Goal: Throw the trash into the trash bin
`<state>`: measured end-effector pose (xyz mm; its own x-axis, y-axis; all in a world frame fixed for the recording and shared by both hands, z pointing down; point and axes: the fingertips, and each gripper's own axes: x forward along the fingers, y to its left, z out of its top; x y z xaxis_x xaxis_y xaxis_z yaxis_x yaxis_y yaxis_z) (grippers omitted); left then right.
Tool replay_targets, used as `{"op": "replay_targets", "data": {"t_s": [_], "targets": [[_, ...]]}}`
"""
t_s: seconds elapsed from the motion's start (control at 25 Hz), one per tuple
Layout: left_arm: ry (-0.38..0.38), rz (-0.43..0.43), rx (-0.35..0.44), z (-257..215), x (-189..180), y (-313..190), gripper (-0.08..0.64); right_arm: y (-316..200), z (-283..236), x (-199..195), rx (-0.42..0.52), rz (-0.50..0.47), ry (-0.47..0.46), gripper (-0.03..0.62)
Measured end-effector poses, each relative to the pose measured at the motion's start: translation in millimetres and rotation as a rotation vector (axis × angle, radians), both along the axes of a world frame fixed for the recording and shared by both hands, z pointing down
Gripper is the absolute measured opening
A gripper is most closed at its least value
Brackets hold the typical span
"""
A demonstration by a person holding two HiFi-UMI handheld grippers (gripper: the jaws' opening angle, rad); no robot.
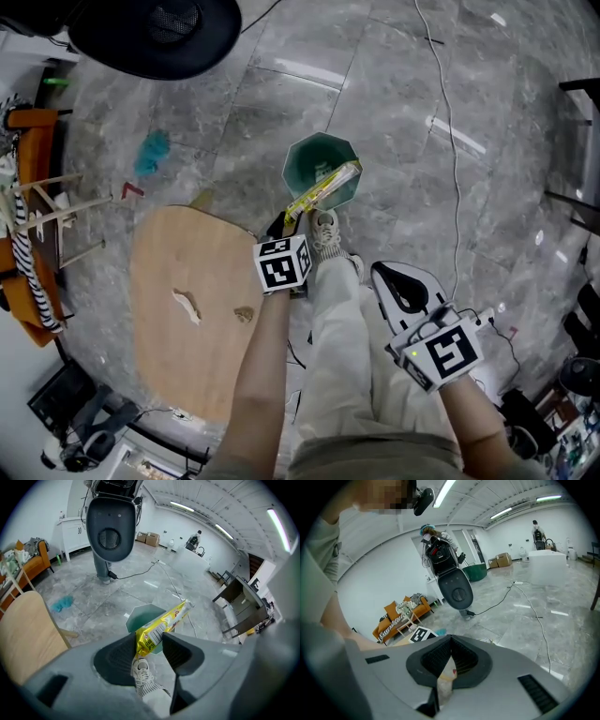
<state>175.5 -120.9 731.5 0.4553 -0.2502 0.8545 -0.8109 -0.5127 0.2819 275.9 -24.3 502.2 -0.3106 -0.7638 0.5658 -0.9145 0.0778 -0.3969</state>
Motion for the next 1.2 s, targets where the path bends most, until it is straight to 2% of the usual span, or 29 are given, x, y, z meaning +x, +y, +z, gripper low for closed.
{"op": "replay_targets", "data": {"t_s": [0.4,0.84,1.2], "targets": [[-0.043,-0.047,-0.029,18,4,-5,0.185,1,6,3,-0.008,0.008,-0.012,0.008],[-0.029,-0.066,-0.037,16,2,-8,0.195,0,7,2,-0.006,0.015,-0.027,0.008],[-0.013,-0.07,-0.008,7,3,-6,0.19,4,5,1,0.005,0.014,-0.022,0.008]]}}
